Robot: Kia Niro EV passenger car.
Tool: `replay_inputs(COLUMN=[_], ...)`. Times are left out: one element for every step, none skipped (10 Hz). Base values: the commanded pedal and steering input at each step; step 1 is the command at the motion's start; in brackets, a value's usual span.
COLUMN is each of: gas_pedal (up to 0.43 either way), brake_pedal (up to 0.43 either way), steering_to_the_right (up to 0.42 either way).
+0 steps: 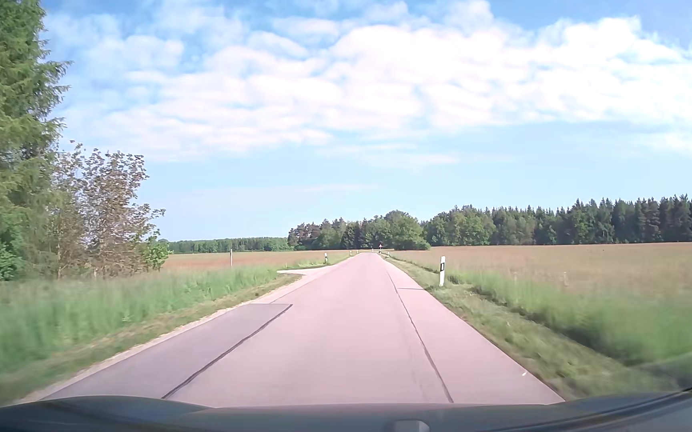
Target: Follow the waypoints while adhering to traffic rules and regulations
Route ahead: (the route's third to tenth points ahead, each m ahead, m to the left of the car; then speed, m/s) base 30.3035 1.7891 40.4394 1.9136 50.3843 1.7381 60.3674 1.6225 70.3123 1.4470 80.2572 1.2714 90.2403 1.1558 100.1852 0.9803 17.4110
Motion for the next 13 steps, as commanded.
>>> replay_inputs(gas_pedal=[0.157,0.157,0.138,0.130,0.118,0.118,0.118,0.130,0.130,0.130,0.130,0.130,0.130], brake_pedal=[0.000,0.000,0.000,0.000,0.000,0.000,0.000,0.000,0.000,0.000,0.000,0.000,0.000], steering_to_the_right=[0.001,0.000,-0.001,-0.002,-0.003,-0.003,-0.002,-0.003,-0.002,-0.002,-0.002,-0.002,-0.002])
